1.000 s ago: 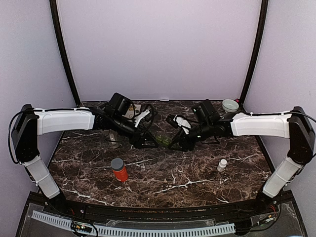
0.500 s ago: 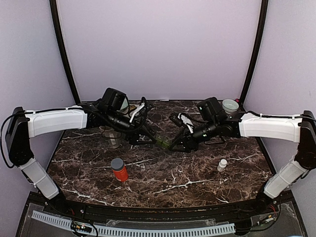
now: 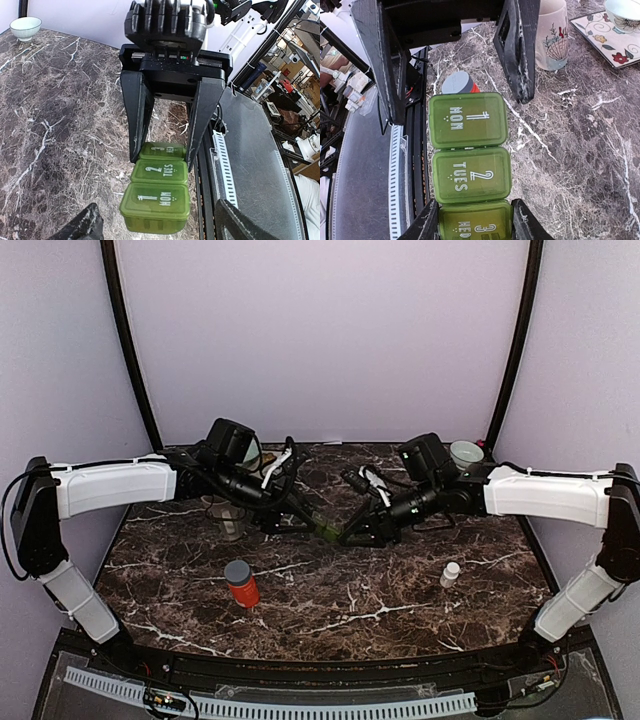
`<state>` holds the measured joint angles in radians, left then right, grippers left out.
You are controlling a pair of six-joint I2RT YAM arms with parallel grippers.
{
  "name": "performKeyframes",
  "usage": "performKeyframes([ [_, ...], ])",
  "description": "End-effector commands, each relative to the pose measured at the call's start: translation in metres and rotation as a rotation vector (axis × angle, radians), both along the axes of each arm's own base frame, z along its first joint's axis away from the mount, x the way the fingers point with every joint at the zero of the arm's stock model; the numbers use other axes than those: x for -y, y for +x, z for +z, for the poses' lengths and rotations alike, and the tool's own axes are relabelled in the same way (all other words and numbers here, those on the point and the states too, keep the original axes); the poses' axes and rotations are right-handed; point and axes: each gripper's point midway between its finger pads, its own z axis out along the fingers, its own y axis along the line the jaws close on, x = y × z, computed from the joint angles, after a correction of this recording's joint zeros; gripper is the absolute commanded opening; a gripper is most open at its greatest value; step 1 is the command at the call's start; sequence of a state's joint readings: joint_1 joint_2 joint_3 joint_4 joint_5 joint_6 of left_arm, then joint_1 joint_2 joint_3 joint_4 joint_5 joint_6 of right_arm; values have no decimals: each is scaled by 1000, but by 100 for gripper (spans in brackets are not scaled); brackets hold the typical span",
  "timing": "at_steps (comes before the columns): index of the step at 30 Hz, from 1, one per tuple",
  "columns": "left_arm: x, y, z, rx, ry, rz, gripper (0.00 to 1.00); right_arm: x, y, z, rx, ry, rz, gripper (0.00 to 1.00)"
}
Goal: Sort the pills into containers
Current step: Open the lid of the pill container.
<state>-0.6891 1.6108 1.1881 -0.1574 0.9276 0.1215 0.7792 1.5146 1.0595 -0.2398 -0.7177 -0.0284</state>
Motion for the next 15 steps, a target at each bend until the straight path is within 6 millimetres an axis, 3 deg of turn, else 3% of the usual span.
performKeyframes([
  [1,-3,-5,7,18,-27,-24,79,-10,-1,17,12,55,31,35],
  [15,0,-4,2,-1,-24,-31,73,-17,0,20,13,59,48,35],
])
